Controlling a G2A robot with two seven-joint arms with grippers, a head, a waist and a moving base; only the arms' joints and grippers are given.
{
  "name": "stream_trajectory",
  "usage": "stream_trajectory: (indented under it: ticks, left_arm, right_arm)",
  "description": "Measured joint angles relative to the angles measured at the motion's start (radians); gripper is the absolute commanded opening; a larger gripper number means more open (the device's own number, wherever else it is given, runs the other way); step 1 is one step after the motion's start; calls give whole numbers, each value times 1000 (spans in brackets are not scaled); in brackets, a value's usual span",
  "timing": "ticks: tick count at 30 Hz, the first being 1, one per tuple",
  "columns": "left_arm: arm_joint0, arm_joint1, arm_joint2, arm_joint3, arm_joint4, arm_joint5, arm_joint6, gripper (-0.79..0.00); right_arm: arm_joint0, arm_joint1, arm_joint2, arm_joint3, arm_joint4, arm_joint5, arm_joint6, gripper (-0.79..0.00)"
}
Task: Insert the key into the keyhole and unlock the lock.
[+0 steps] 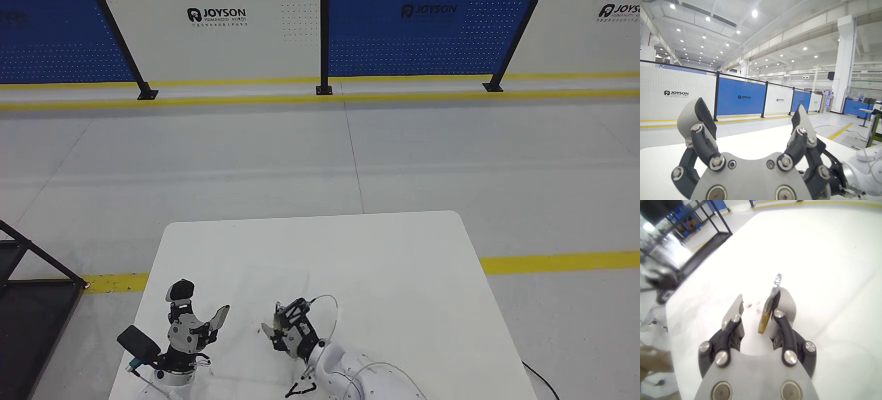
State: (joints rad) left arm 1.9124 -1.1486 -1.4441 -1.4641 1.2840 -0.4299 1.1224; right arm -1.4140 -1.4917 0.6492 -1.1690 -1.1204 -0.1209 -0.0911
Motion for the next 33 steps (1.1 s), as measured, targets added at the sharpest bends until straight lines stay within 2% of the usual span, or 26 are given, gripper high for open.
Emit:
stream_trajectory:
  ticks: [5,9,14,18,21,33]
  left_arm:
    - [0,0,0,0,0,0,0,0]
    - [0,0,0,0,0,0,0,0]
    - [0,0,0,0,0,0,0,0]
    - [0,0,0,0,0,0,0,0]
    - [0,0,0,0,0,0,0,0]
    - [-2,0,-2,-4,0,5,-13,0]
  right_arm:
    - [-88,44,55,-162,-131,63,1,0]
    - [-190,89,153,-332,-200,89,-31,0]
    - [-343,143,314,-543,-213,37,-104,0]
    - [-499,182,490,-699,-192,-11,-247,0]
    - [-559,189,554,-735,-170,-18,-343,0]
    - [-546,190,555,-731,-171,-16,-318,0]
